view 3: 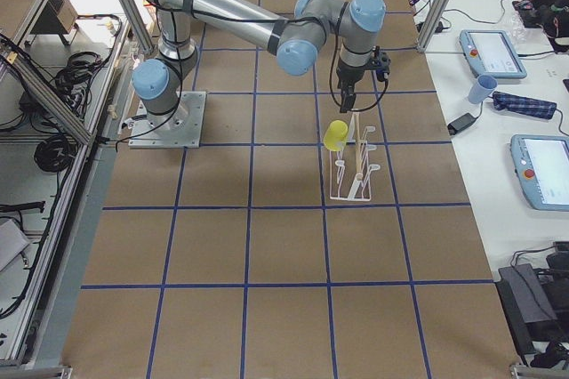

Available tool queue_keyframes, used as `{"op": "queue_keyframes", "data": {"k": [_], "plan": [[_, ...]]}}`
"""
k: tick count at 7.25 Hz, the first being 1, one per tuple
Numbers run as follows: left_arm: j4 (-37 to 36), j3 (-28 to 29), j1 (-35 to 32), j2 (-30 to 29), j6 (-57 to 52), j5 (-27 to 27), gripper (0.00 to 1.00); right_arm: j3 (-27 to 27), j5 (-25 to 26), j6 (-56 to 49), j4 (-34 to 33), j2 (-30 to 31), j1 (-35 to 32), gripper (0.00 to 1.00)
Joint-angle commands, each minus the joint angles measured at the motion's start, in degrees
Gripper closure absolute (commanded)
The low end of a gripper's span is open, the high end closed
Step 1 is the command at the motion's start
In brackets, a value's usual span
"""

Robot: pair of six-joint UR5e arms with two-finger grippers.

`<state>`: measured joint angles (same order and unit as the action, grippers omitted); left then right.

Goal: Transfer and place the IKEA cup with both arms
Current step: 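Lower the right gripper onto the yellow cup on the wire rack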

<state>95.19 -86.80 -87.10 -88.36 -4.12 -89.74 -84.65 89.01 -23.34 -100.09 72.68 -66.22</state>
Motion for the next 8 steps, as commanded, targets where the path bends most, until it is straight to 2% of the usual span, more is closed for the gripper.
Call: {"op": "queue_keyframes", "data": {"k": [1,5,8], "plan": [[0.0,0.0,0.0,0.0,0.0,0.0,0.0,-1.2,0.5,-1.2,-2.8,-2.4,0.6,0.0],[0.0,0.0,0.1,0.0,-0.1,0.0,0.0,-7.1,0.8,-2.4,-9.9,-2.8,1.4,0.0],[0.0,0.0,0.1,0.1,-0.1,0.0,0.0,-7.7,2.9,-3.1,-11.0,-2.8,1.5,0.0]]}}
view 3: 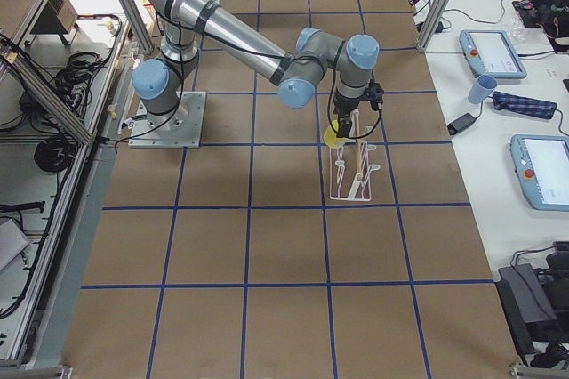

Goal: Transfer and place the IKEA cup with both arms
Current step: 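Close the right gripper on the yellow cup's rim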

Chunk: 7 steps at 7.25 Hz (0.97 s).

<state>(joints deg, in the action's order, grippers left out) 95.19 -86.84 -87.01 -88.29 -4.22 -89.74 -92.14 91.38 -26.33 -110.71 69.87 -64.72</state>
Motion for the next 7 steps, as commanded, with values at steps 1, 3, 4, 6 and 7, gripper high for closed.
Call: {"op": "queue_keyframes", "data": {"k": [1,3,4,6,7], "plan": [[0.0,0.0,0.0,0.1,0.0,0.0,0.0,-0.2,0.6,-0.1,-0.5,-0.1,0.0,0.0],[0.0,-0.1,0.0,0.1,0.0,-0.1,0.0,-0.2,0.4,-0.1,-0.9,-1.0,0.0,0.0],[0.0,-0.1,0.0,0.1,0.0,-0.1,0.0,-0.2,0.4,-0.1,-1.5,-1.7,0.0,0.0],[0.0,-0.1,0.1,0.1,0.0,0.0,0.0,-0.2,0.2,0.0,-1.6,-2.2,0.0,0.03],[0.0,-0.2,0.1,0.1,0.0,0.0,0.0,-0.2,0.0,0.0,-1.7,-2.2,0.0,0.09]]}}
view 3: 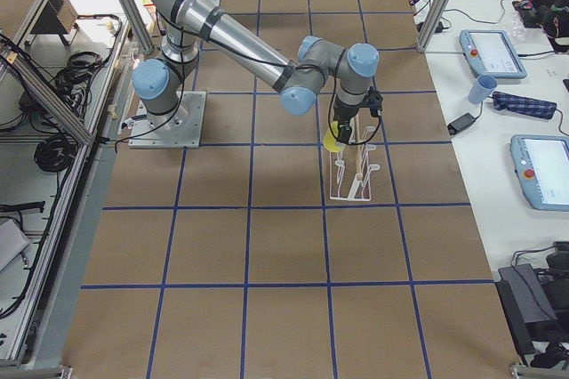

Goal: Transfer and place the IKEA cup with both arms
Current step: 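Close the right gripper on the yellow cup's rim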

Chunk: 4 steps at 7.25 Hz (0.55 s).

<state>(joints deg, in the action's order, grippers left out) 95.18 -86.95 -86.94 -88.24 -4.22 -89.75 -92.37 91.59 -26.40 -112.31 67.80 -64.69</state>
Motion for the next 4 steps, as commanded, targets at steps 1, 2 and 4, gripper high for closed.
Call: {"op": "queue_keyframes", "data": {"k": [1,2,4], "plan": [[0.0,0.0,0.0,0.0,0.0,0.0,0.0,0.0,-0.3,0.0,0.0,-0.1,0.0,0.26],[0.0,0.0,0.0,0.1,0.0,0.0,0.0,0.0,-0.4,0.1,0.1,-0.1,0.0,0.39],[0.0,-0.1,0.0,0.1,0.0,0.0,0.0,0.5,-0.3,0.0,0.7,0.2,0.0,0.47]]}}
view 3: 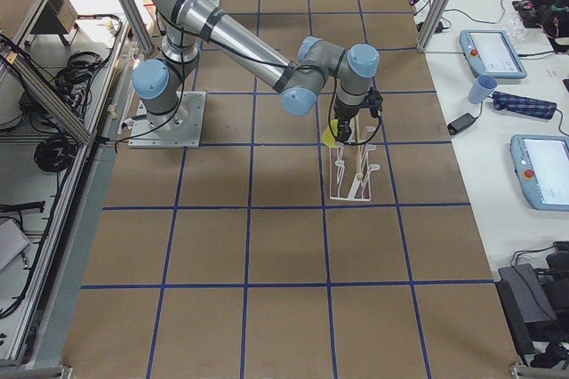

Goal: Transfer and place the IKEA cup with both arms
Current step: 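Close the right gripper on the yellow cup's rim, then lift the yellow cup off the rack and carry it toward the left gripper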

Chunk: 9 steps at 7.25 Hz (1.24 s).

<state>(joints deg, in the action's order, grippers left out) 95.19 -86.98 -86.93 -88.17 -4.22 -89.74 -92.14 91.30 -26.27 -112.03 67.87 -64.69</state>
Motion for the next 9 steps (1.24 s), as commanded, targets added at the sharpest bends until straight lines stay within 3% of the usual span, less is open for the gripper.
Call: {"op": "queue_keyframes", "data": {"k": [1,3,7,8,9], "plan": [[0.0,0.0,0.0,0.0,0.0,0.0,0.0,0.7,0.0,-0.2,0.7,0.4,0.0,0.52],[0.0,0.0,0.0,0.0,0.0,0.0,0.0,1.4,-0.1,-0.3,3.6,3.0,0.0,0.52],[-0.1,0.2,0.4,0.0,-0.1,0.2,0.0,7.5,0.0,0.6,20.4,13.1,-0.6,0.52],[-0.1,0.3,0.4,0.0,-0.1,0.3,0.0,8.9,-1.5,1.0,25.2,15.3,-1.2,0.51],[-0.1,0.3,0.6,0.0,-0.1,2.3,0.0,9.1,-6.2,1.5,29.0,17.2,-2.6,0.52]]}}
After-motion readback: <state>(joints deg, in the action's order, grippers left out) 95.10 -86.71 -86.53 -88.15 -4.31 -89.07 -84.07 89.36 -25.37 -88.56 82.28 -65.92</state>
